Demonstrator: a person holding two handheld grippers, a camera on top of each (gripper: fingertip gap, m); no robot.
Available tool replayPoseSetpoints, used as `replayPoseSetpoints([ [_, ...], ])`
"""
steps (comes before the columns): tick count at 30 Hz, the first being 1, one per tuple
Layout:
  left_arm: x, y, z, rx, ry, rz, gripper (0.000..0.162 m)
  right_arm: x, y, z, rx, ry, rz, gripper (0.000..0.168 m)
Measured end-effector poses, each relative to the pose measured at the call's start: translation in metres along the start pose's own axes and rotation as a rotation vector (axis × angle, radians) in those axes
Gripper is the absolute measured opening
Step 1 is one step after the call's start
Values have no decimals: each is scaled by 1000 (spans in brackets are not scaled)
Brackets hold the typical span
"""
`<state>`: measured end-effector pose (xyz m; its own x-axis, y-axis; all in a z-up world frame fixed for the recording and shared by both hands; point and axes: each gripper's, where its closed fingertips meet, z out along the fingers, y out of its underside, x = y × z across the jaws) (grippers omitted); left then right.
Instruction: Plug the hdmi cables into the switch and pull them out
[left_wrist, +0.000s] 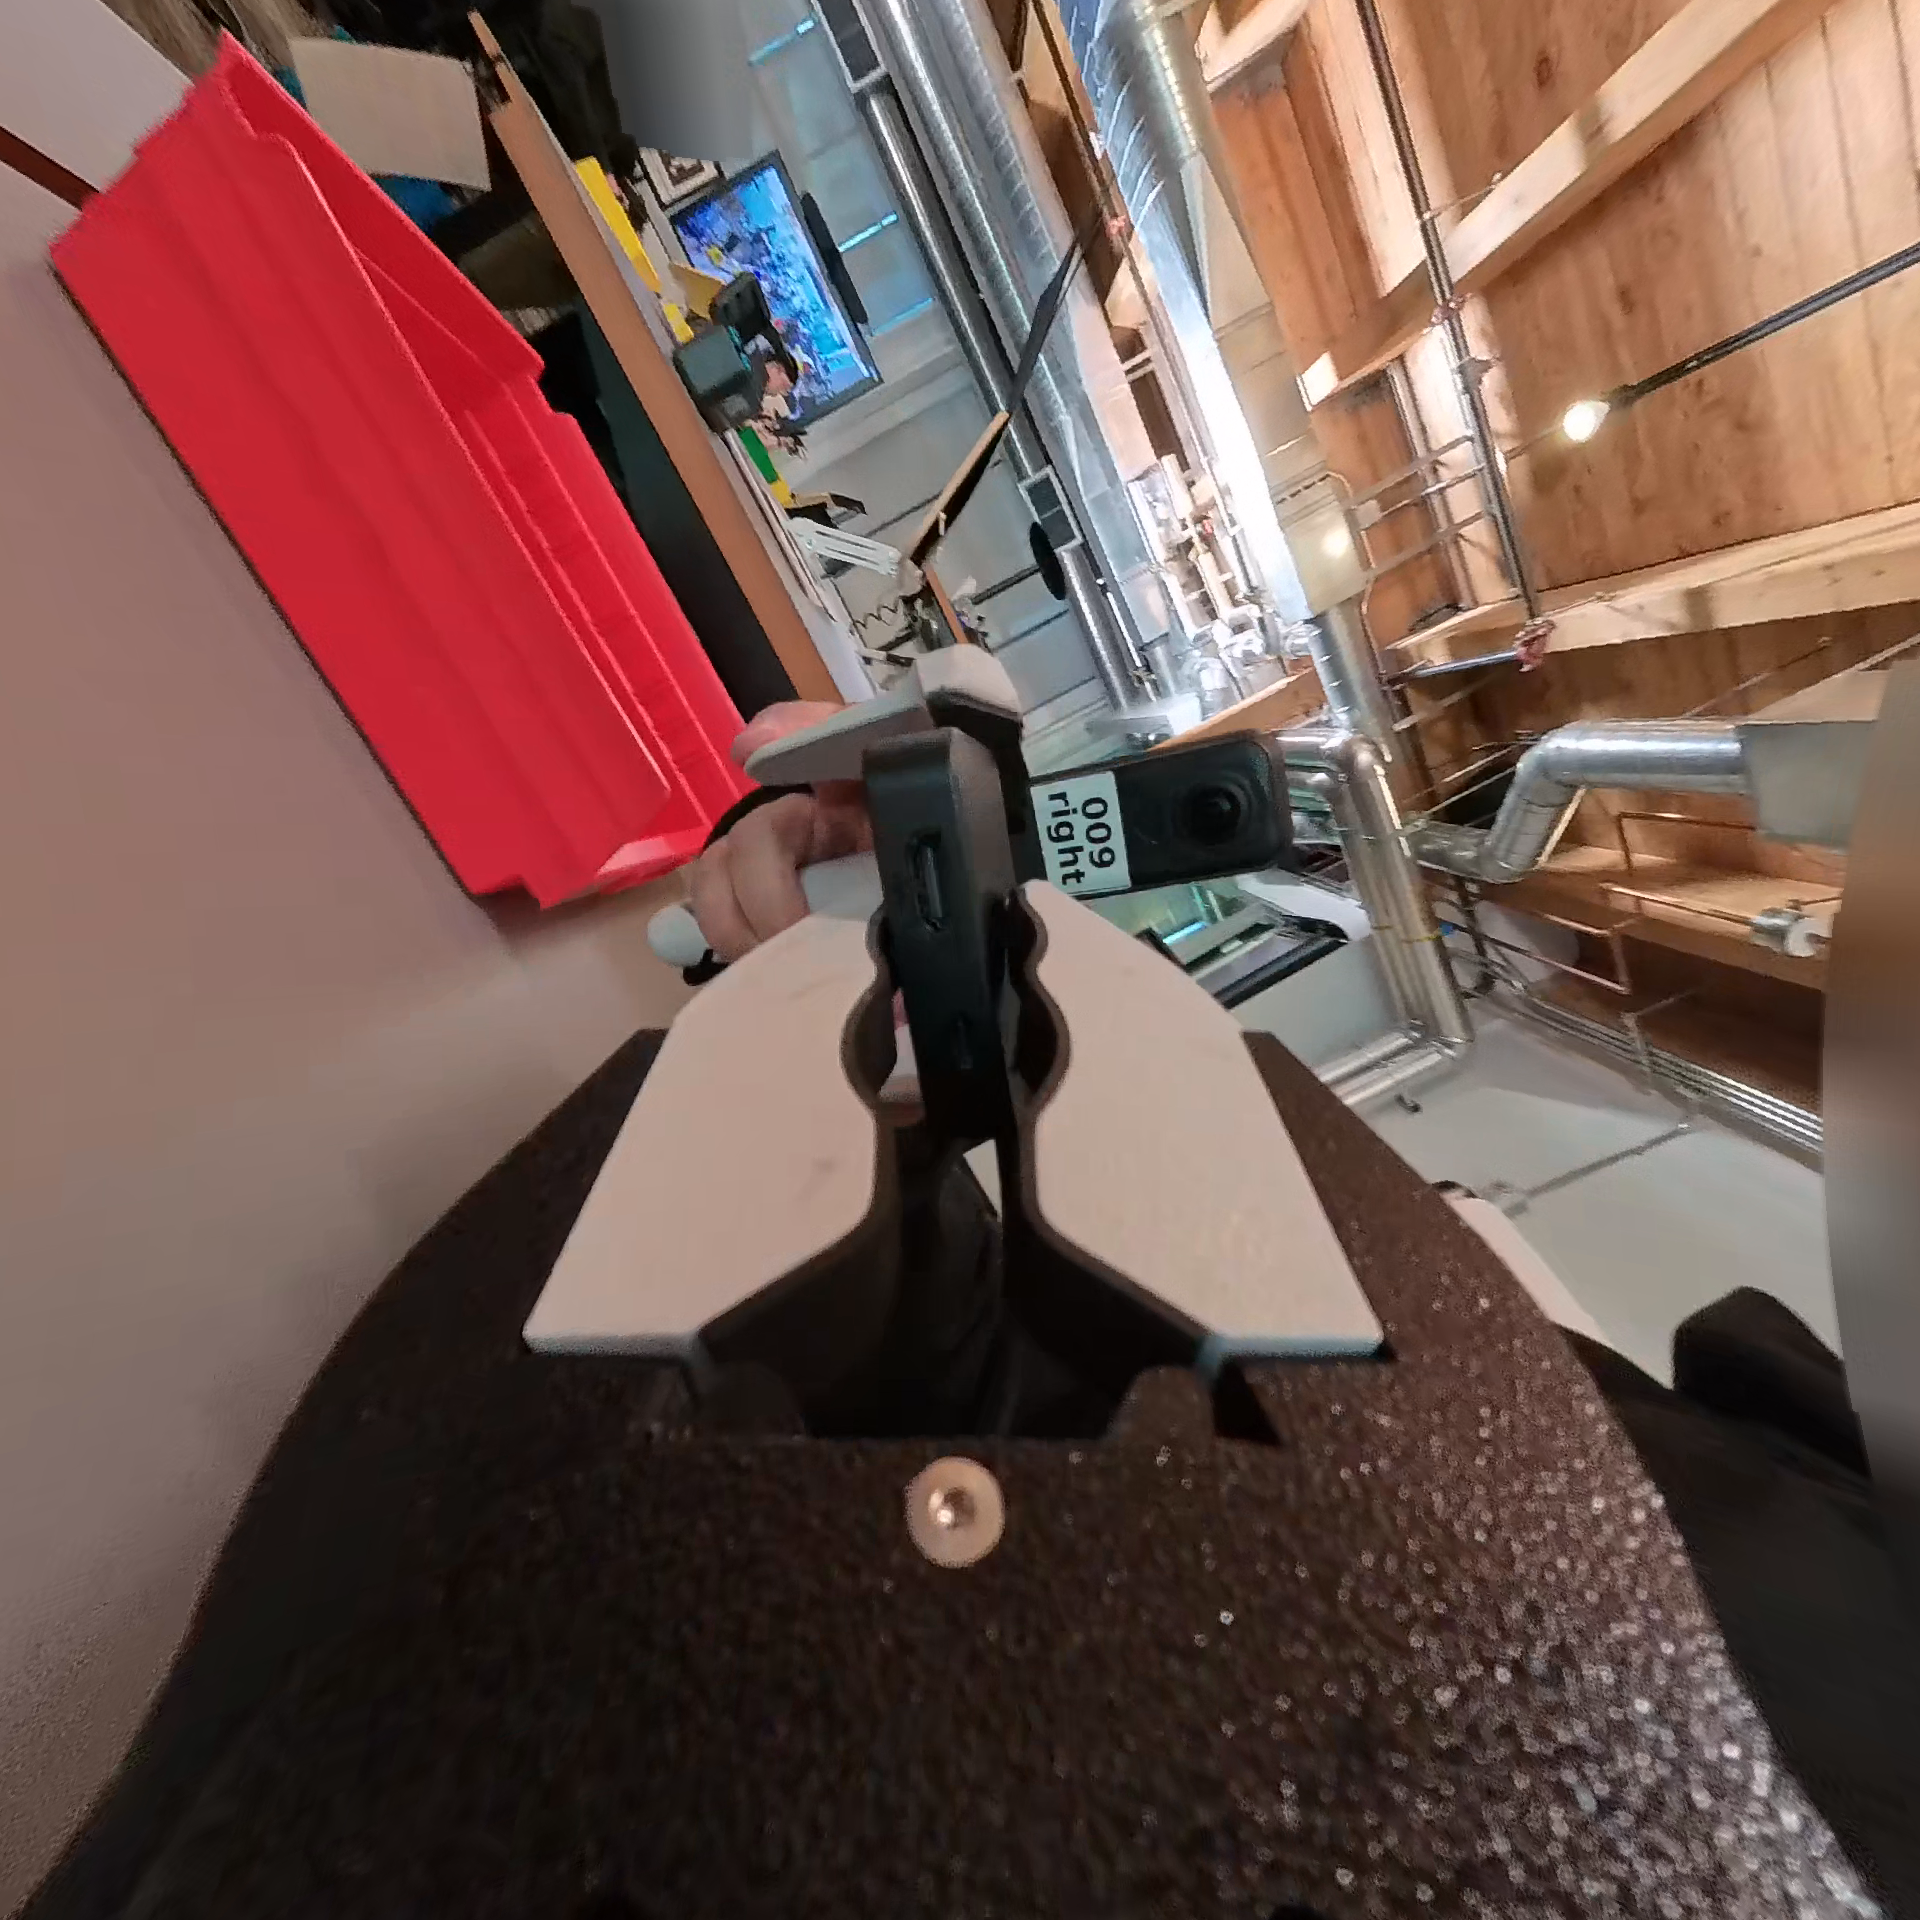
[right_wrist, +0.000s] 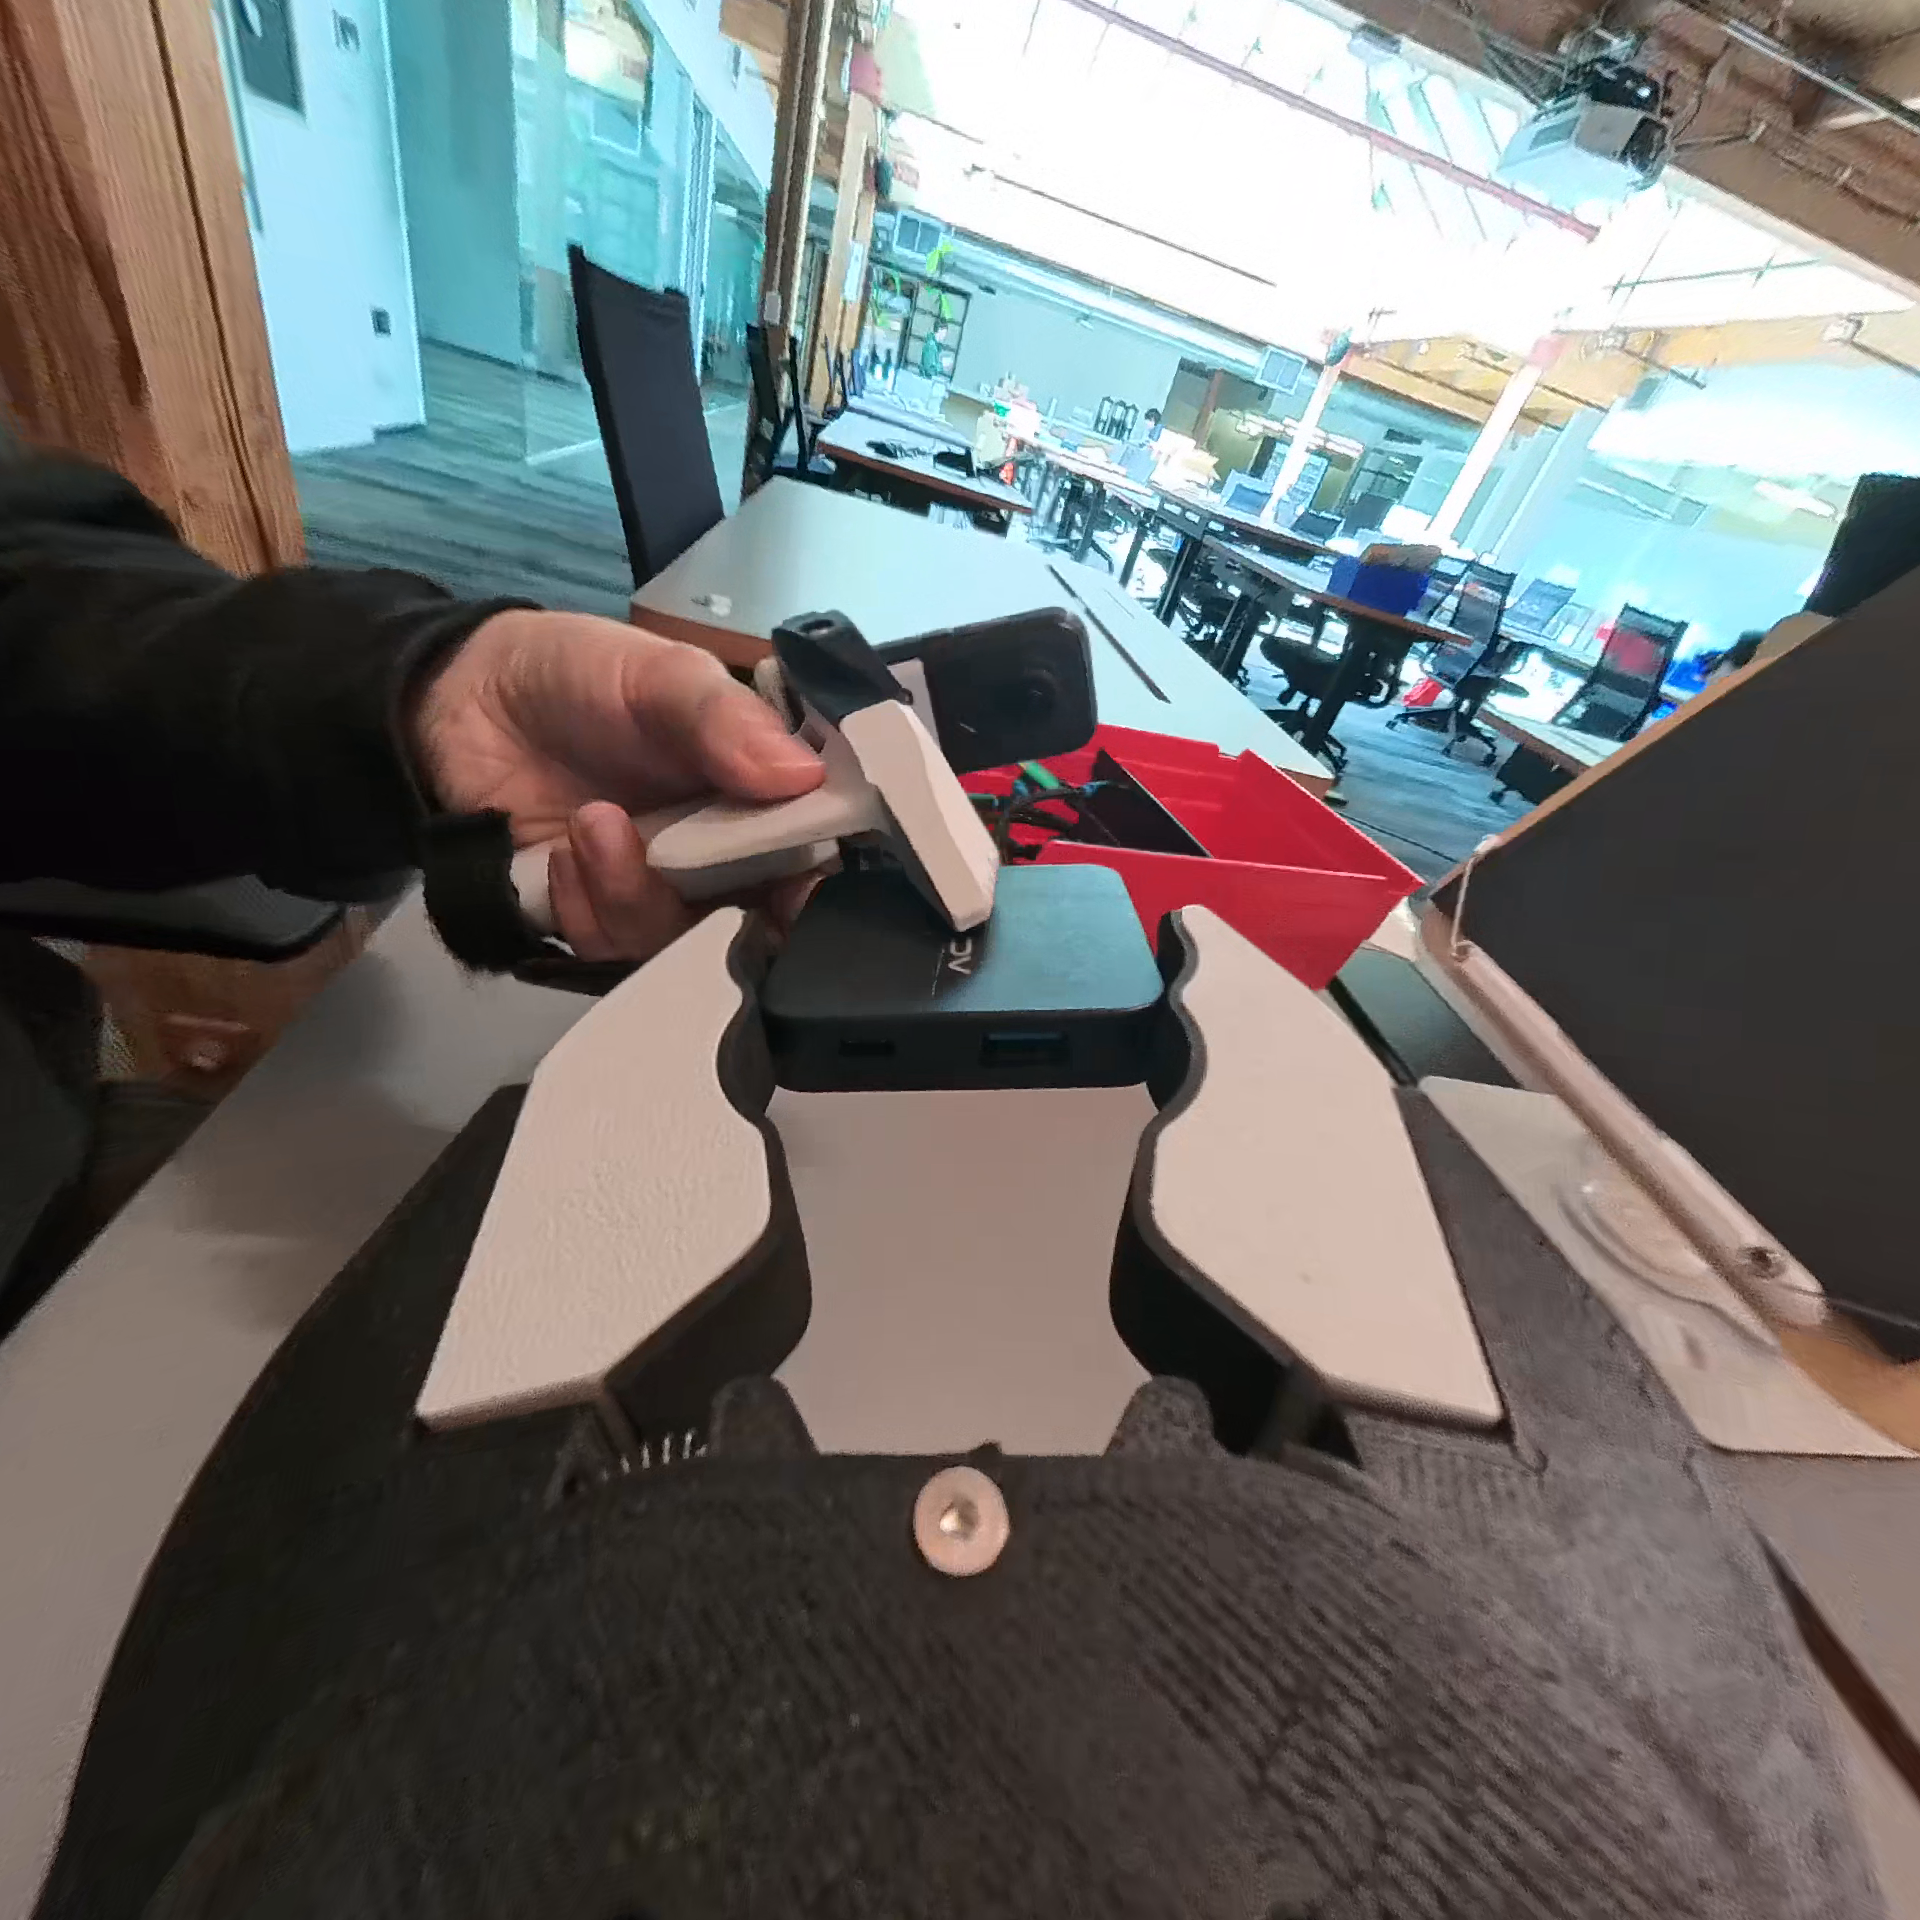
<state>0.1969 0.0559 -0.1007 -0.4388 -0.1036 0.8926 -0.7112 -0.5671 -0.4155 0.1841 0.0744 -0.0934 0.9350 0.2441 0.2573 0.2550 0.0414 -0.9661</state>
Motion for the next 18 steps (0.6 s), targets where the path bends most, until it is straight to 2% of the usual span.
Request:
replayPoseSetpoints([
  [4,-6,2,-5,-16,-13,-8,16,-1,7,-1,90,-11,72,73],
  [9,-14,5,-5,-61,-72,4,15,-1,15,-3,144,22,73,72],
  [18,-22,7,7,-56,-55,-70,13,4,22,-15,147,84,28,72],
])
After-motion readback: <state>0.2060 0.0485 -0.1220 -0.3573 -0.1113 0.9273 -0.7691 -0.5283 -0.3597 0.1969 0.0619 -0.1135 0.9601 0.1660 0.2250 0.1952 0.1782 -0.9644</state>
